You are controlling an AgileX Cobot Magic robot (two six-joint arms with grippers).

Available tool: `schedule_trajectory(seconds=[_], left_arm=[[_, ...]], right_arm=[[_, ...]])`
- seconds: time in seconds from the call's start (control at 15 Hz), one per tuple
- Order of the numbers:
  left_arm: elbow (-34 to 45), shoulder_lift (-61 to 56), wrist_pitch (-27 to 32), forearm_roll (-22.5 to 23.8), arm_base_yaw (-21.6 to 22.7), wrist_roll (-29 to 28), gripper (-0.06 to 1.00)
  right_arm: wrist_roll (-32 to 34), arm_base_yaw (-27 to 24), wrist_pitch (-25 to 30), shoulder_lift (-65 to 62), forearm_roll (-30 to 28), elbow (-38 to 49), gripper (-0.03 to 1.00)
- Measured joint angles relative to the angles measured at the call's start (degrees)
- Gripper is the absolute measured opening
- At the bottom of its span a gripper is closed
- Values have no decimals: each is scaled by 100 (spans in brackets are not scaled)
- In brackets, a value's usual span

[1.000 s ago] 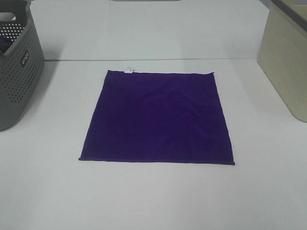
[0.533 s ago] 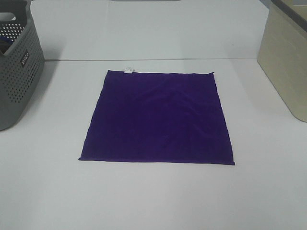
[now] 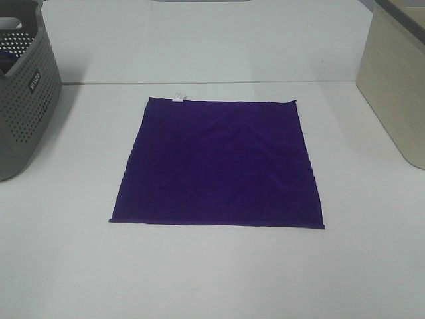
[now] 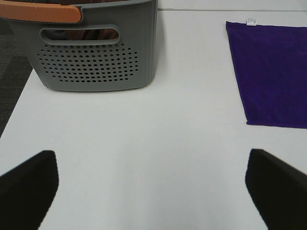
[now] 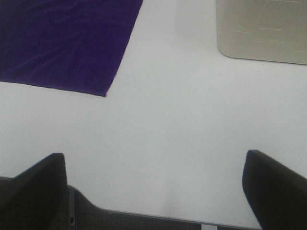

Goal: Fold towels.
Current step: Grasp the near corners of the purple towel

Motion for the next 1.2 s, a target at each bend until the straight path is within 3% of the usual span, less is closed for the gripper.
schedule_trajectory(seconds=[1.2], left_arm=[[0, 0, 0, -46, 0, 0, 99]], right_arm=[[0, 0, 0, 0, 0, 0, 96]])
